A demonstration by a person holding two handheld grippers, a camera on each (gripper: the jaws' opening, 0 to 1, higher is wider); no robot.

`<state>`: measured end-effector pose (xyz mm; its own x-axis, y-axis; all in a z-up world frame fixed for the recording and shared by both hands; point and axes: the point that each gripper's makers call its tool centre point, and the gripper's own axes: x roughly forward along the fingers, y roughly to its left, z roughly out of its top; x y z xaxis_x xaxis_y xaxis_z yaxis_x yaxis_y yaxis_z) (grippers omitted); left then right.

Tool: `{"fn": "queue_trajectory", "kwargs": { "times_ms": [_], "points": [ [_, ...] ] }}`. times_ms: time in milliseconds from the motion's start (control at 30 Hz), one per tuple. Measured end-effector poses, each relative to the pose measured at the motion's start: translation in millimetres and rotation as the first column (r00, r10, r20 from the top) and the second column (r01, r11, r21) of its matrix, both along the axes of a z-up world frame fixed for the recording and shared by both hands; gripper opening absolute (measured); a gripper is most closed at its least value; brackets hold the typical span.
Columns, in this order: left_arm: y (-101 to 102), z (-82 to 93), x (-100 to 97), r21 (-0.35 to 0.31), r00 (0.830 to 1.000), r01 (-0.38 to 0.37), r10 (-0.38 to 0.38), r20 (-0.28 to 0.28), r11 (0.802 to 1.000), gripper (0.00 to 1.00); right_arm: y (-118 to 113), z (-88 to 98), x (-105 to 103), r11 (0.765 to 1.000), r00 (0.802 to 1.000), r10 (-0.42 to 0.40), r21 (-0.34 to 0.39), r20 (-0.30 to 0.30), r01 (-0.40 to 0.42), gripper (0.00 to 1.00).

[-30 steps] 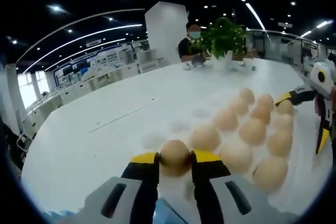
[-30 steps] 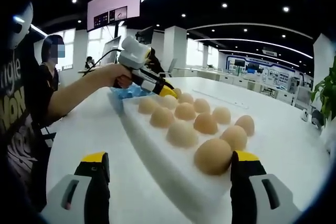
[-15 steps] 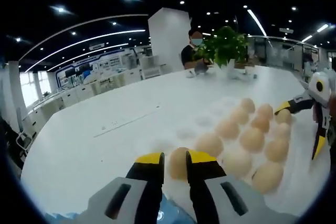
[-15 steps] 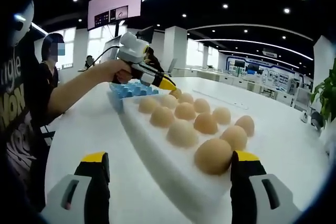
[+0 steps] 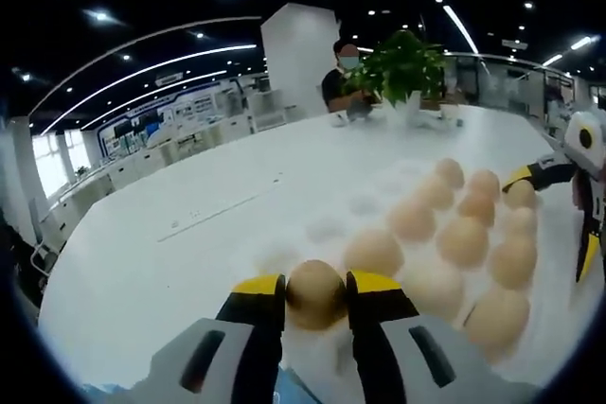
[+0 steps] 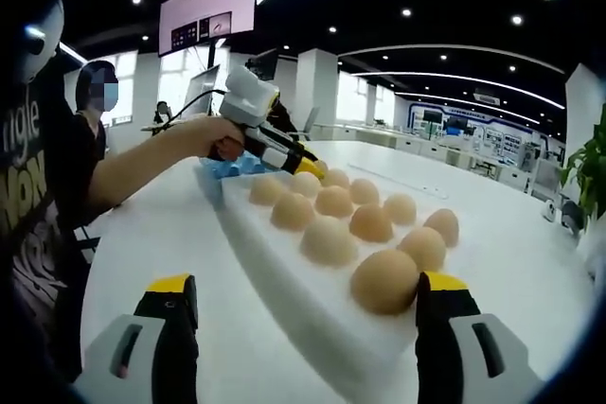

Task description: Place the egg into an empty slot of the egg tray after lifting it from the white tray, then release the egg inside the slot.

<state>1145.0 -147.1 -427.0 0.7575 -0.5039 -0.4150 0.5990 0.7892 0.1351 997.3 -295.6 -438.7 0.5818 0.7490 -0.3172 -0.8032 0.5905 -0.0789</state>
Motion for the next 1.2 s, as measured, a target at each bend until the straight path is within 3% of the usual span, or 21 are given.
{"fn": "queue_trajectory", "kwargs": {
  "times_ms": [167, 333, 533, 700, 1200],
  "points": [
    [2.2, 0.9, 1.4, -0.059, 0.999, -0.039, 0.041, 0.032, 0.998, 0.26, 0.0, 0.2, -0.2, 1.0, 1.0, 0.004, 0.0, 0.002, -0.004, 1.0],
    [0.4, 3.4, -0.1, -0.021, 0.997, -0.04, 0.041, 0.058, 0.999, 0.25, -0.2, 0.4, -0.4, 1.0, 1.0, 0.006, -0.001, 0.003, -0.006, 1.0],
    [2.6, 14.5, -1.7, -0.083, 0.997, -0.036, 0.041, 0.064, 0.996, 0.25, -0.4, 0.9, -0.5, 1.0, 1.0, 0.007, 0.003, 0.004, -0.007, 1.0],
    [1.1, 15.7, -3.0, -0.067, 0.997, -0.03, 0.035, 0.07, 0.997, 0.25, -0.1, 0.8, -0.7, 1.0, 1.0, 0.007, 0.002, 0.005, -0.007, 1.0],
    [10.0, 30.0, -7.0, -0.114, 0.993, -0.046, 0.058, 0.101, 0.992, 0.25, 1.2, 0.6, 0.3, 1.0, 1.0, 0.005, 0.006, 0.011, -0.005, 1.0]
  ]
}}
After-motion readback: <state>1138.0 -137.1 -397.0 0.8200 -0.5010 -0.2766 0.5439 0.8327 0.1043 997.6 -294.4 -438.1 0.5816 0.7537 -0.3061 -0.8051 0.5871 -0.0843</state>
